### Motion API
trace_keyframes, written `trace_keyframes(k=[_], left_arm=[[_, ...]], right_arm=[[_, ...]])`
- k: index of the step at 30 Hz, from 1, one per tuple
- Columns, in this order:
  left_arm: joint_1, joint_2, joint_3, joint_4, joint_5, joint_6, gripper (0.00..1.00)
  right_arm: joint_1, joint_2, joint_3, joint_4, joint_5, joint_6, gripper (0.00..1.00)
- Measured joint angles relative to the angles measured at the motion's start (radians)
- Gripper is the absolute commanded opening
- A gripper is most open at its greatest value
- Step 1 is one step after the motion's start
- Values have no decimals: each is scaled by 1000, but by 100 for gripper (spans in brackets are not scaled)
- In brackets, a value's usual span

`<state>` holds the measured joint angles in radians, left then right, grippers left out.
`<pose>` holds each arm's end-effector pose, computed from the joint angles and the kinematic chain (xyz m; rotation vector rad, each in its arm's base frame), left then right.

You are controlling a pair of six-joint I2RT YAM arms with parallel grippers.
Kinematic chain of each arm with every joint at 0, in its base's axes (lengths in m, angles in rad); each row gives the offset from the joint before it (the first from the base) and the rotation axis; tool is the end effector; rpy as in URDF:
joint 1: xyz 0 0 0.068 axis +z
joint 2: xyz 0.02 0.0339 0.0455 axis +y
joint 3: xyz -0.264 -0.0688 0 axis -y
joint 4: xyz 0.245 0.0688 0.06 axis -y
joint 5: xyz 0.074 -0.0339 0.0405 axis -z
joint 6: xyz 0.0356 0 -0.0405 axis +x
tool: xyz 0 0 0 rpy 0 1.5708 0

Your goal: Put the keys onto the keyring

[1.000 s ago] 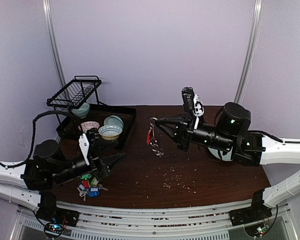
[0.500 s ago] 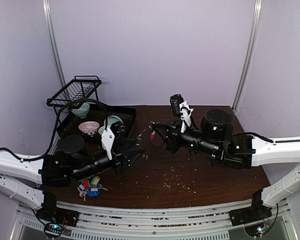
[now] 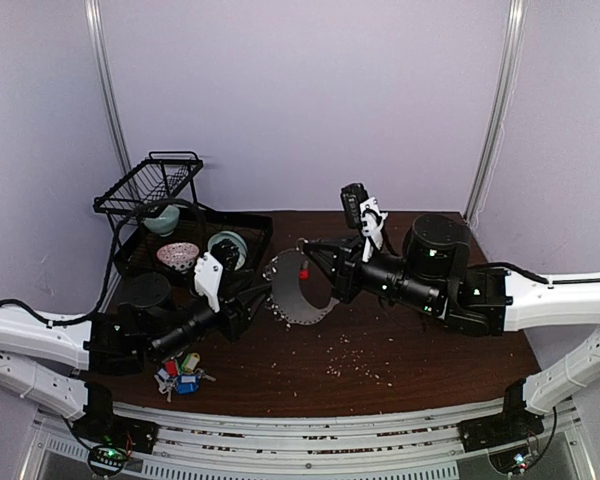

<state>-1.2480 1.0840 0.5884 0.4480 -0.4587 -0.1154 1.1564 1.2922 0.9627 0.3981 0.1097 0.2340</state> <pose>0.0931 -0.2286 0.2781 0.5638 1.5577 -0.6784 0.1275 0.2801 0.3523 -0.6238 1.4654 1.0237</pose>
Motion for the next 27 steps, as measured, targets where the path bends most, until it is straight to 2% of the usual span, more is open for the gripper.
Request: trace_keyframes(k=[7, 16, 20, 21, 25, 27], left_arm=[[8, 11, -6, 59, 77, 8, 31], [62, 23, -37, 132, 152, 20, 32], [75, 36, -40, 144, 218, 19, 29], [75, 44, -41, 151, 238, 19, 26], [75, 61, -48, 179, 292, 18, 1], [75, 60, -55, 192, 309, 19, 0]], right_arm=[[0, 0, 2, 0, -23, -1, 0], [0, 0, 4, 1, -78, -2, 0], [0, 0, 10, 2, -97, -3, 0], [0, 0, 12, 2, -99, -3, 0], [0, 0, 13, 8, -110, -3, 0], [0, 0, 13, 8, -115, -3, 0]])
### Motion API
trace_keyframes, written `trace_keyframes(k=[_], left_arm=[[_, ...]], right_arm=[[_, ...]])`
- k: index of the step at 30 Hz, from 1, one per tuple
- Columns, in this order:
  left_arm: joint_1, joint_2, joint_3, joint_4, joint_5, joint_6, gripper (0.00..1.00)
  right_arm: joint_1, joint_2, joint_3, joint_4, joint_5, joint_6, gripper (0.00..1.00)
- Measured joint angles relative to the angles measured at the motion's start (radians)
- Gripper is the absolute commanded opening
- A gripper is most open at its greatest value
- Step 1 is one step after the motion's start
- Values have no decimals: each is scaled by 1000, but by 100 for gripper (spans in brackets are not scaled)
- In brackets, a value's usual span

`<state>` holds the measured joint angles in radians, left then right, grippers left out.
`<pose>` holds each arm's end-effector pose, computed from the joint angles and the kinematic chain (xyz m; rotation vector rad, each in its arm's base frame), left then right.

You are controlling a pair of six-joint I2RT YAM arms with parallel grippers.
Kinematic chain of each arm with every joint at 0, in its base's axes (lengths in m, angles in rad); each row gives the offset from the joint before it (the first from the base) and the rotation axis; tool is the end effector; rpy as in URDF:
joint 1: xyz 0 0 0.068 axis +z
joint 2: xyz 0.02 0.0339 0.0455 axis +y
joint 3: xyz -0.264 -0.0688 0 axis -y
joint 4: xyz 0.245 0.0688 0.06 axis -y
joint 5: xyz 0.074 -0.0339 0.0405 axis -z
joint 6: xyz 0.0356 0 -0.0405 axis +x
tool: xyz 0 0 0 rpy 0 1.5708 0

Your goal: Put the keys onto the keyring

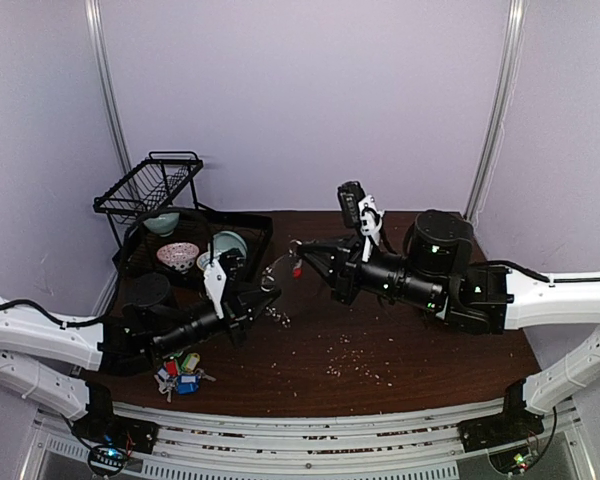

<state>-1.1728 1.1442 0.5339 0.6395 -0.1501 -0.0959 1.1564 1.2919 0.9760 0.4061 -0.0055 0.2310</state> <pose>0.1038 -0.2331 0.2658 0.7168 1.4424 -0.8827 0.1238 0.2820 0.3581 -0.7120 1.4167 1.1130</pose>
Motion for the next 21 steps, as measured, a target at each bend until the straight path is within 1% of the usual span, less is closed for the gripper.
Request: trace_keyframes(k=[4, 7, 8, 11, 15, 17, 21], left_arm=[[0, -13, -11, 11, 16, 6, 0], [0, -37, -16, -5, 3, 29, 0], [-3, -48, -16, -19, -10, 49, 0], [-19, -73, -3, -101, -77, 146, 0], [-55, -85, 18, -228, -290, 397, 0], [-91, -86, 19, -257, -379, 578, 0], [-167, -86, 3, -238, -484, 929, 0]], right_arm=[[0, -5, 0, 0, -4, -5, 0], [0, -19, 0, -19, -8, -16, 0], [0, -25, 0, -35, -11, -21, 4], [-5, -34, 0, -98, -22, -35, 29], [-21, -75, 0, -245, -26, -61, 42], [-36, -115, 0, -325, -40, -73, 49], [-62, -207, 3, -433, -122, -110, 54]])
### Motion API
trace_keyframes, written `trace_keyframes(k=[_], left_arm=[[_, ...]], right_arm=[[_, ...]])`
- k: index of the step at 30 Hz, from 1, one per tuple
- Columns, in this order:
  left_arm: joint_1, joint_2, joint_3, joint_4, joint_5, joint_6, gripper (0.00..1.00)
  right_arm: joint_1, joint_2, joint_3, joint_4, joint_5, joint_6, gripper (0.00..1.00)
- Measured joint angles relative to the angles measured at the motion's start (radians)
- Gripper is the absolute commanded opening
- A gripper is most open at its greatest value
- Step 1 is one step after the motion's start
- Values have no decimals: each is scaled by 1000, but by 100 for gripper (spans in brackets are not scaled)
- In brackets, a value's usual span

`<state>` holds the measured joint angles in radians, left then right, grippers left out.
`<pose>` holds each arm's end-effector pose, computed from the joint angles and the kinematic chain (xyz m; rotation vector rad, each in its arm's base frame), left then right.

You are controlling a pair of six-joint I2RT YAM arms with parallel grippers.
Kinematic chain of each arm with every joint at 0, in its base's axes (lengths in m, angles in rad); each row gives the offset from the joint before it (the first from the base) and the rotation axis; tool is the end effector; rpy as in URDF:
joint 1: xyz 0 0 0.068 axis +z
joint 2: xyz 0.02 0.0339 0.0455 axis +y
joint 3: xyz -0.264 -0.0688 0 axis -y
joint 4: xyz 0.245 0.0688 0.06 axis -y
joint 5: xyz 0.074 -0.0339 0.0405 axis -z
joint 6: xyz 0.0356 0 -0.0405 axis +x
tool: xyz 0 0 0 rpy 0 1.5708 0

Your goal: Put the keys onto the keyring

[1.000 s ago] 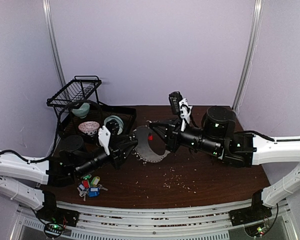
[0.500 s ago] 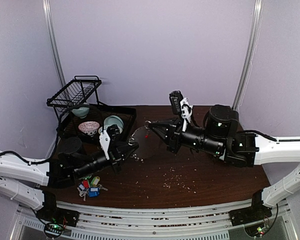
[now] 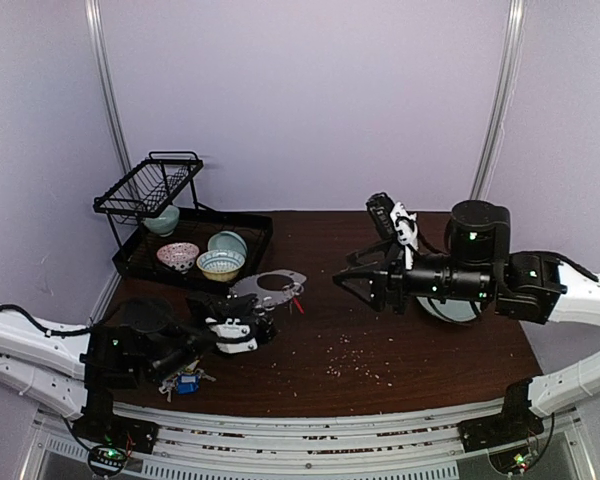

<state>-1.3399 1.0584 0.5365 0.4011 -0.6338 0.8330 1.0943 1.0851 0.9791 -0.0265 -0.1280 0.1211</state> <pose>0.0743 -0.2237 0.2611 1.2025 1.1593 0.1529 0.1130 0.2288 0.3663 -0.9342 1.5491 0.9980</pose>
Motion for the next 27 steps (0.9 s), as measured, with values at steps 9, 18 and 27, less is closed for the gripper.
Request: trace_keyframes(k=[9, 18, 27], left_arm=[[-108, 93, -84, 191, -150, 629, 0], [-126, 182, -118, 458, -221, 992, 0], [-126, 230, -115, 590, -224, 1051, 0]], right_arm=[[-6, 119, 185, -148, -196, -95, 49], [-7, 248, 228, -262, -251, -165, 43], [-8, 284, 203, -220, -275, -157, 36]])
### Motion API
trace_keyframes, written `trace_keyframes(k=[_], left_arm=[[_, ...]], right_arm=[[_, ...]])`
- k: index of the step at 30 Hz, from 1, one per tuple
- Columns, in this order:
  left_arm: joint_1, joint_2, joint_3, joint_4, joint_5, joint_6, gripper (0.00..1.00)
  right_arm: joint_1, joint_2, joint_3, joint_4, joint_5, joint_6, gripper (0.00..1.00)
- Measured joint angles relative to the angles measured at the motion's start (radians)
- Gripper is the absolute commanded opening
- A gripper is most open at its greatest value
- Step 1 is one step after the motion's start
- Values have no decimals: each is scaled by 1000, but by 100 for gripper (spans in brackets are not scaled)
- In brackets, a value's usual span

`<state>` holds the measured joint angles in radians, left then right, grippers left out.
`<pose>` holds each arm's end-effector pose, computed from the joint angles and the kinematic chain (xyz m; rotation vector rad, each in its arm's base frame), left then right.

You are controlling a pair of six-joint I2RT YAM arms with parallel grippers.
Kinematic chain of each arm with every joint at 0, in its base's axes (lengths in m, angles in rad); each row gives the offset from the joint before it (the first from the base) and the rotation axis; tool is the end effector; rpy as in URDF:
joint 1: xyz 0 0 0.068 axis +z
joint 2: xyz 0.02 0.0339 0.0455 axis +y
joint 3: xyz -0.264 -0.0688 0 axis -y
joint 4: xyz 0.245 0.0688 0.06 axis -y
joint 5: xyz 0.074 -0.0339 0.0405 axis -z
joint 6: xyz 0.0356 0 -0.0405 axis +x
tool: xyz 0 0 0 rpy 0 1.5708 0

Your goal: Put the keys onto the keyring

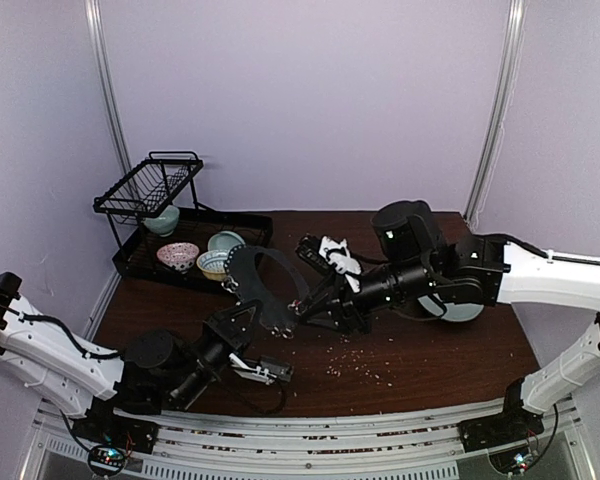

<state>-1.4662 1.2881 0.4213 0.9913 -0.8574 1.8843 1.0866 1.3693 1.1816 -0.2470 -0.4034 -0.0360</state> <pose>0.0526 -0.2431 0.2312 1.4570 0.5707 0.9480 0.1347 0.2861 0.3404 -1.3611 1.6455 1.0523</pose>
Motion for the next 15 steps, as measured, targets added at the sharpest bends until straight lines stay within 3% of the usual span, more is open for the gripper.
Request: trace_keyframes(k=[6, 12, 15], left_arm=[[0, 76, 9, 141, -20, 11, 0], [0, 147, 23, 247, -42, 19, 0], [0, 152, 34, 274, -45, 17, 0]], right_arm=[[0, -97, -192, 208, 76, 130, 36], [48, -151, -393, 467, 233, 282, 42], [82, -145, -454, 566, 274, 315, 39]])
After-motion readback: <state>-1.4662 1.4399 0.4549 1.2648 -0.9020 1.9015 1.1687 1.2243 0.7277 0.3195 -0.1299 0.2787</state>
